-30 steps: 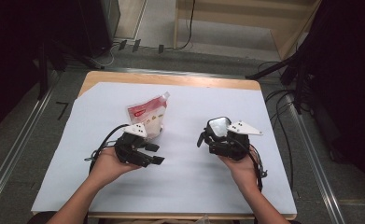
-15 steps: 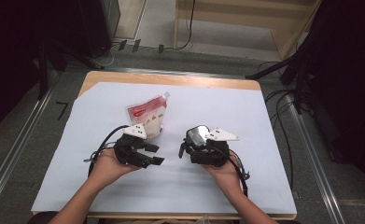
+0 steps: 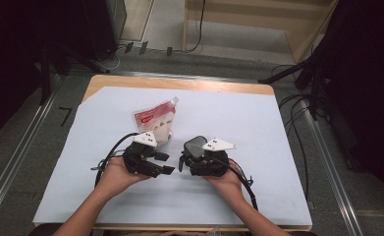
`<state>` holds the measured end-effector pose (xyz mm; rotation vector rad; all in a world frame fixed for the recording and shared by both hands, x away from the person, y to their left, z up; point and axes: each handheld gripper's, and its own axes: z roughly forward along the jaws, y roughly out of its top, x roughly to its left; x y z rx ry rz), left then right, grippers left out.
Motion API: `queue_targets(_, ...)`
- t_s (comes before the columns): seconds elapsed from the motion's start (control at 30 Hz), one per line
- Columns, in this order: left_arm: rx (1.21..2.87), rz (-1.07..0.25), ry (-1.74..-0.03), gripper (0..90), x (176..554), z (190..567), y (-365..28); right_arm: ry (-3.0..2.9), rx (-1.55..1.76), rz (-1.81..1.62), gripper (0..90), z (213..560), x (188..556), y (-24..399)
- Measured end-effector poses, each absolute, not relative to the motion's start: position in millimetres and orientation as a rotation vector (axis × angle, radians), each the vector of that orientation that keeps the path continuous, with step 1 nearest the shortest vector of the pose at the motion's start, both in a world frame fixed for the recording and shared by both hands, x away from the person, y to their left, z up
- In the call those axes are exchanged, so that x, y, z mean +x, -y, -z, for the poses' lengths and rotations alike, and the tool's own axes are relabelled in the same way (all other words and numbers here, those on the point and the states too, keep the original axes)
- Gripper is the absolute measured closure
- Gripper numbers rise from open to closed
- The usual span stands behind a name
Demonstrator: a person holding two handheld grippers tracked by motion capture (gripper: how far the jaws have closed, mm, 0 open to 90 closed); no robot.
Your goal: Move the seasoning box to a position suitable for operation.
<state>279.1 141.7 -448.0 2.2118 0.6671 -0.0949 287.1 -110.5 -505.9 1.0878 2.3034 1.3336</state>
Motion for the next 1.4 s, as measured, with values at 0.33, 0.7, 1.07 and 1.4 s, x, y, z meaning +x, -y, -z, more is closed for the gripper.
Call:
queue_targets(0.33,2.212,0.097,-0.652,44.8,279,449,-140,-2.294,1.085,-1.327,10.9,508,279,113)
queue_targets(0.7,2.206,0.095,-0.655,44.4,279,449,-140,-2.364,1.034,-1.271,7.3,496,269,119)
queue_targets(1.07,2.208,0.087,-0.660,46.4,280,446,-139,-2.422,1.025,-1.278,13.1,482,253,143)
queue_targets(1.4,2.201,0.067,-0.692,74.6,282,441,-139,-2.425,1.021,-1.286,42.9,467,241,173)
